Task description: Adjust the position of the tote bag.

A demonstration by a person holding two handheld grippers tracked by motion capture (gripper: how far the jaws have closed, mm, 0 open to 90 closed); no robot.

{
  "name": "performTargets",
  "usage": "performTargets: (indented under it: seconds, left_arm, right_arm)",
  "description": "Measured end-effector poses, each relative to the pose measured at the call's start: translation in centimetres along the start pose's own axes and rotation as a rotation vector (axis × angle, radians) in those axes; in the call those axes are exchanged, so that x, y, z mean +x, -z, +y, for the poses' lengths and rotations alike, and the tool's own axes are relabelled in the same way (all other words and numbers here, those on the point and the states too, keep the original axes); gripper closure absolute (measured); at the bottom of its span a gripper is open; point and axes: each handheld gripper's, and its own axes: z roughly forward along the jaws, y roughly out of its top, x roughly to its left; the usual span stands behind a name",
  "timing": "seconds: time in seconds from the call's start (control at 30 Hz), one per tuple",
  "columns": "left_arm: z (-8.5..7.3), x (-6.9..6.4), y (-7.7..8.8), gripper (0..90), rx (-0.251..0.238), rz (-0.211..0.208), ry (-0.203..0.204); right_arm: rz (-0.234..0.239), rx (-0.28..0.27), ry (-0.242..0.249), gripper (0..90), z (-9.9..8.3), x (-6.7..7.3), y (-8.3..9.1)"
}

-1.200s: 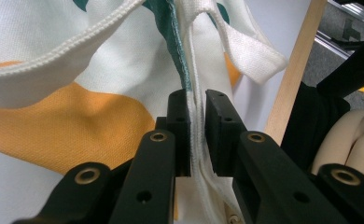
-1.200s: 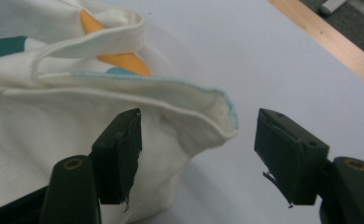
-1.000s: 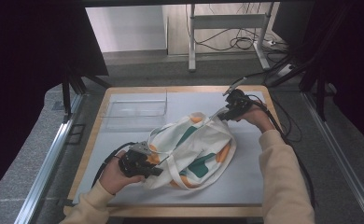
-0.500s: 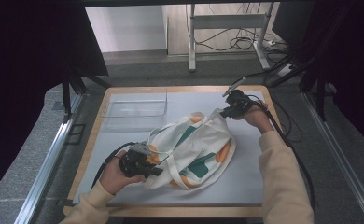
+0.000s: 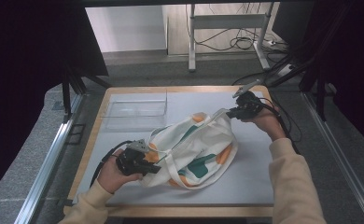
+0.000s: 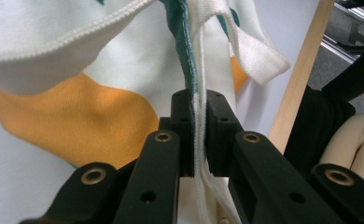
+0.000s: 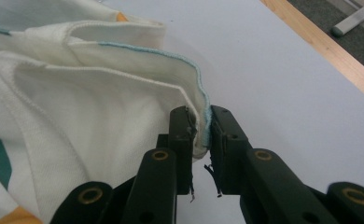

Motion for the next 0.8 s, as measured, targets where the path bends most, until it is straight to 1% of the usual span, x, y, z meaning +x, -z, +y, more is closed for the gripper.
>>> performTargets:
  seconds: [0.03,0.07,0.23,0.33,0.4,0.43,0.5,0.57,0.6,0.67,0.7,0.8]
  left_arm:
    - [0.0,0.1,0.2,84.5,0.000,0.006,0.000]
    - [0.1,0.1,0.4,84.6,-0.003,0.013,0.000]
    - [0.4,0.6,1.3,85.1,-0.015,0.055,0.005]
    - [0.5,1.0,1.5,85.2,-0.018,0.074,0.008]
    - [0.7,1.2,1.7,85.3,-0.013,0.082,0.007]
    - [0.7,1.4,1.7,85.3,-0.014,0.086,0.006]
    - [0.9,1.7,1.9,85.3,-0.017,0.090,0.008]
    - [1.1,2.2,2.1,85.3,-0.019,0.094,0.010]
    - [1.2,2.3,2.1,85.3,-0.021,0.094,0.012]
    - [1.4,2.8,2.2,85.3,-0.022,0.096,0.018]
    - [1.6,3.0,2.2,85.3,-0.025,0.099,0.020]
    - [2.2,3.6,2.4,85.3,-0.032,0.110,0.025]
  right_arm:
    - [0.000,0.000,0.000,78.9,0.0,0.0,0.0]
    - [-0.003,-0.004,0.001,78.9,-0.2,0.1,0.4]
    - [0.003,-0.033,-0.011,79.0,-1.6,0.7,2.9]
    - [-0.006,-0.039,-0.010,79.0,-2.3,1.4,4.1]
    - [-0.019,-0.046,-0.007,78.9,-3.1,2.3,5.0]
    - [-0.019,-0.046,-0.007,78.9,-3.1,2.3,5.0]
    - [-0.027,-0.059,-0.003,78.9,-3.9,2.9,5.6]
    - [-0.025,-0.078,-0.007,78.9,-4.9,3.4,6.0]
    - [-0.019,-0.089,-0.013,78.9,-5.7,3.8,6.3]
    - [-0.012,-0.104,-0.020,78.8,-6.5,4.1,6.6]
    - [-0.012,-0.104,-0.020,78.8,-6.5,4.1,6.6]
    - [-0.016,-0.117,-0.022,78.8,-7.4,4.8,7.3]
